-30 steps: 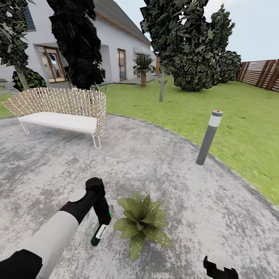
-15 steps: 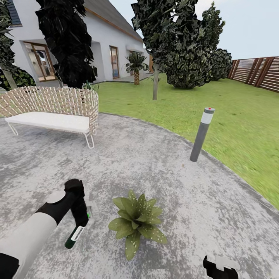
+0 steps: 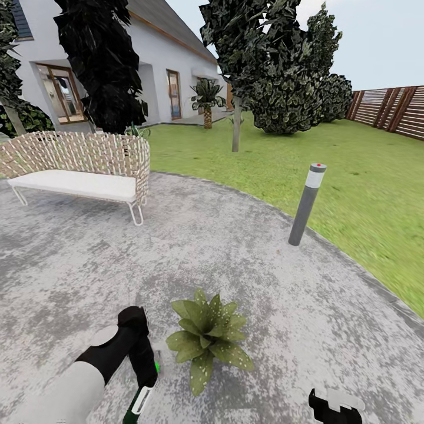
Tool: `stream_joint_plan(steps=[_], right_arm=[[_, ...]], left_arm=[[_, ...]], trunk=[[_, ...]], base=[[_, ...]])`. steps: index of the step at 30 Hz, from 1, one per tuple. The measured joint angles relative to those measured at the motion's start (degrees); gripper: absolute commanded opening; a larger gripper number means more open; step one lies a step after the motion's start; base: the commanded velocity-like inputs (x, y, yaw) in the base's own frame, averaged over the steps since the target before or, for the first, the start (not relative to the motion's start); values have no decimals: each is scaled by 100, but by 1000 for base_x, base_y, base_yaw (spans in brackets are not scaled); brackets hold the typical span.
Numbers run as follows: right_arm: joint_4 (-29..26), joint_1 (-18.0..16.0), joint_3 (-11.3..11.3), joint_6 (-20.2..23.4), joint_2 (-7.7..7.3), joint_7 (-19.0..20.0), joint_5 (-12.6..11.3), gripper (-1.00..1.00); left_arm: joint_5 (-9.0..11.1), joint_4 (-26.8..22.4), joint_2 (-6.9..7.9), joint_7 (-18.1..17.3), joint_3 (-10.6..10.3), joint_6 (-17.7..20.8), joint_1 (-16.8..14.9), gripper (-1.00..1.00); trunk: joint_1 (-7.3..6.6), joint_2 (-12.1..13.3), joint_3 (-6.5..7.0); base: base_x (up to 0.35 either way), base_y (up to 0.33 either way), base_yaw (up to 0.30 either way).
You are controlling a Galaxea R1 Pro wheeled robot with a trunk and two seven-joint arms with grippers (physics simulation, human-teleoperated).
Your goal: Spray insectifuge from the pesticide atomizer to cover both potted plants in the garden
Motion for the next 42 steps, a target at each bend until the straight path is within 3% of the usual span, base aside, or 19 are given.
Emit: stream_joint_plan(steps=[4,8,12,18,32,42], right_arm=[[-5,0,1,-3,0,0,0,100],[-2,0,4,-3,0,0,-1,100],[0,0,7,-1,0,1,-1,100],[-3,1,-2,1,-1,9,-2,100],[-5,1,-4,8,9,4,-5,100],[-10,2,-14,6,8,3,-11,100]], left_arm=[[-16,-36,167,112,381,-21,32,-100],[10,24,58,1133,444,1,131,-100],[28,-17,-6,1499,480,39,196,-100],[-21,3,97,1546,466,45,201,-100],[-22,28,110,1539,503,57,213,-100],[-12,31,76,1550,496,53,211,-100]], trunk=[[0,0,0],[0,0,0],[0,0,0],[0,0,-20],[1,0,-99],[-3,0,-99]], base=[[0,0,0],[0,0,0],[0,0,0],[0,0,-191],[-153,149,-66],[217,235,-279]])
